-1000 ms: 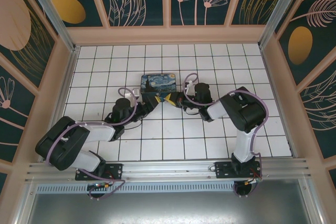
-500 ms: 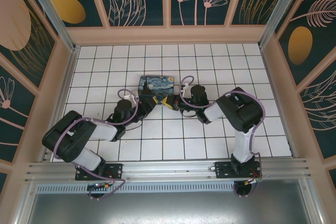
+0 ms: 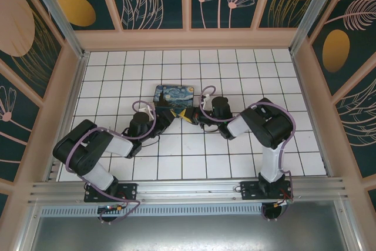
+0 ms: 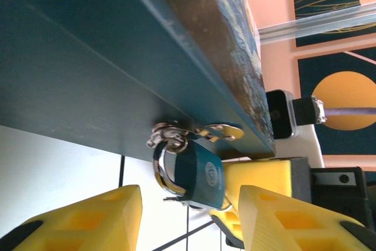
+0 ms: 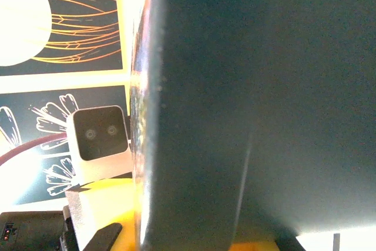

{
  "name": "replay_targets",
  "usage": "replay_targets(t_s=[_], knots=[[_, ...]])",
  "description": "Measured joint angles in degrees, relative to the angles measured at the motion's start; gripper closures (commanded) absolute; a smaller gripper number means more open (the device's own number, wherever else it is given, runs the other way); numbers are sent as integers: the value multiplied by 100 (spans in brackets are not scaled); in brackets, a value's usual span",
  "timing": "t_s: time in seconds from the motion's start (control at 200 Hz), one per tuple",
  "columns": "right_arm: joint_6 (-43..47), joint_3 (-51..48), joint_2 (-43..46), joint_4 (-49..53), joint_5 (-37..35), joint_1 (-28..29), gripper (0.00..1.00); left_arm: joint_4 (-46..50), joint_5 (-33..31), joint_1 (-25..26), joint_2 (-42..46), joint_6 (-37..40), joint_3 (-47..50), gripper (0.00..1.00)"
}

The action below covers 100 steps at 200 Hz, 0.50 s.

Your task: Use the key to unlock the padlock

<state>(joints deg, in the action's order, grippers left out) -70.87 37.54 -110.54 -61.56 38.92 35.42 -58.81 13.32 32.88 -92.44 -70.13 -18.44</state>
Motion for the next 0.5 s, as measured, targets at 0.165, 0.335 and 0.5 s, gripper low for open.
replay_targets(t_s=[0.165, 0.335, 0.5], knots=[[0, 0, 0, 0, -11, 22, 100, -61, -44, 0, -151, 0, -83, 55], [0, 0, 0, -7, -13, 48, 100, -105, -59, 0, -223, -2, -199, 69], [-7, 0, -31, -33, -55, 59, 100, -168, -76, -7, -286, -31, -280, 81]])
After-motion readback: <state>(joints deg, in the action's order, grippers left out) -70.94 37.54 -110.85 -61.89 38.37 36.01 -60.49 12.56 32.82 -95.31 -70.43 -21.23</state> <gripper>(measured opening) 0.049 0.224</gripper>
